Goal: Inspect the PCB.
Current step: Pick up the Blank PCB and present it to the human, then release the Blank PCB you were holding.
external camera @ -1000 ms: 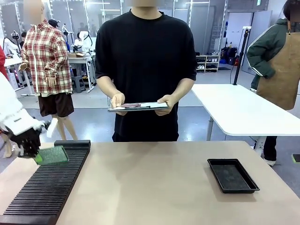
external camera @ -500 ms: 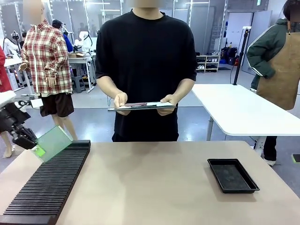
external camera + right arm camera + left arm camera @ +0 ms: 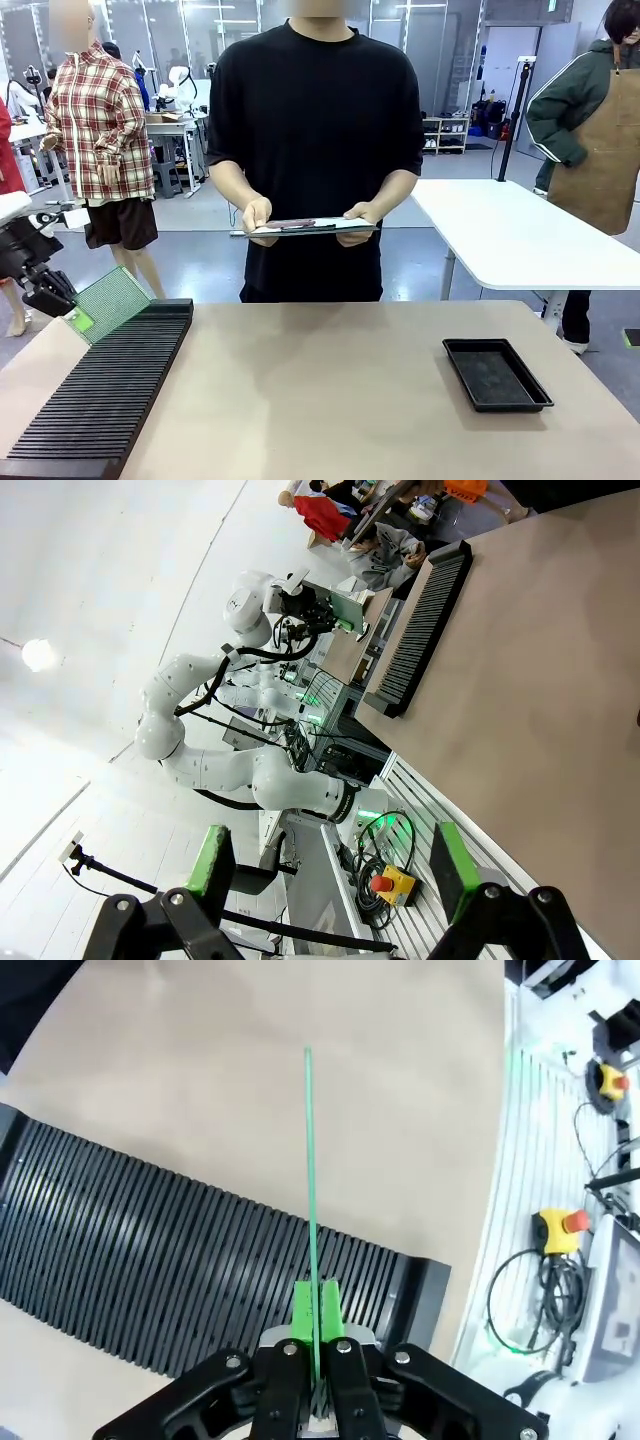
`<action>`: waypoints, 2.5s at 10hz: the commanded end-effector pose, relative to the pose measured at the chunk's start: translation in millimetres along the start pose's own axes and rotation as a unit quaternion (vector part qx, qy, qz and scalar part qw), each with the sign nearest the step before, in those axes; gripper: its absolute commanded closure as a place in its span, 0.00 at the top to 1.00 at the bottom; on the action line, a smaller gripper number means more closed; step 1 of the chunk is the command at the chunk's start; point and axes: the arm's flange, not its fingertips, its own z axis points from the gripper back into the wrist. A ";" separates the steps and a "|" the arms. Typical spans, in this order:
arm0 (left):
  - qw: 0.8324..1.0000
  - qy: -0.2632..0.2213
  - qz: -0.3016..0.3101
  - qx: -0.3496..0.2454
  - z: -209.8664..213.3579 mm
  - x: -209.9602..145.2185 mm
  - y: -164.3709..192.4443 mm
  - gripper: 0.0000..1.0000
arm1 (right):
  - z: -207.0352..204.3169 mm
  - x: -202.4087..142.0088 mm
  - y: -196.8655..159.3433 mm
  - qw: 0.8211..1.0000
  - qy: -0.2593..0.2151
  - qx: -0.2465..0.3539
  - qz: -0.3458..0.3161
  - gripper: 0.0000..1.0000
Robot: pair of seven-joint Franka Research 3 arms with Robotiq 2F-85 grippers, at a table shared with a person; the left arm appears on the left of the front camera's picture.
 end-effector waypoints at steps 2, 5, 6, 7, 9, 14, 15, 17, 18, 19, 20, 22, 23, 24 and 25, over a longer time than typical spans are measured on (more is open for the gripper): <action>0.991 -0.100 0.073 -0.059 -8.7 13.0 4.2 0.03 | 1.5 0.5 1.1 1.000 -0.002 0.006 0.009 1.00; 0.924 -0.258 0.214 -0.186 -34.9 39.4 4.2 0.03 | 1.5 0.5 1.1 1.000 -0.002 0.006 0.009 1.00; 0.890 -0.302 0.251 -0.231 -45.0 44.3 7.2 0.03 | 1.5 0.5 1.1 1.000 -0.002 0.006 0.009 1.00; 0.864 -0.315 0.275 -0.282 -59.5 49.6 8.1 0.03 | 1.5 0.5 1.1 1.000 -0.002 0.006 0.009 1.00; 0.877 -0.242 0.239 -0.339 -96.0 53.8 18.7 0.03 | 1.5 0.5 1.1 1.000 -0.002 0.006 0.009 1.00; 0.861 -0.245 0.216 -0.389 -126.6 49.9 72.5 0.03 | 1.5 0.5 1.1 1.000 -0.002 0.006 0.009 1.00; 0.860 -0.250 0.209 -0.393 -131.6 50.7 74.5 0.03 | 1.5 0.5 1.1 1.000 -0.002 0.006 0.009 1.00; 0.858 -0.272 0.200 -0.387 -133.4 53.2 76.6 0.03 | 1.5 0.5 1.1 1.000 -0.002 0.006 0.009 1.00; 0.865 -0.246 0.221 -0.377 -135.5 46.2 73.6 0.03 | 1.5 0.5 1.1 1.000 -0.002 0.006 0.009 1.00; 0.865 -0.246 0.221 -0.377 -135.5 46.2 73.6 0.03 | 1.5 0.5 1.1 1.000 -0.002 0.006 0.009 1.00; 0.865 -0.246 0.221 -0.377 -135.5 46.2 73.6 0.03 | 1.5 0.5 1.1 1.000 -0.002 0.006 0.009 1.00; 0.865 -0.246 0.221 -0.377 -135.5 46.2 73.6 0.03 | 1.5 0.5 1.1 1.000 -0.002 0.006 0.009 1.00; 0.865 -0.246 0.221 -0.377 -135.5 46.2 73.6 0.03 | 1.5 0.5 1.1 1.000 -0.002 0.006 0.009 1.00; 0.865 -0.246 0.221 -0.377 -135.5 46.2 73.6 0.03 | 1.5 0.5 1.1 1.000 -0.002 0.006 0.009 1.00; 0.865 -0.246 0.221 -0.377 -135.5 46.2 73.6 0.03 | 1.5 0.5 1.1 1.000 -0.002 0.006 0.009 1.00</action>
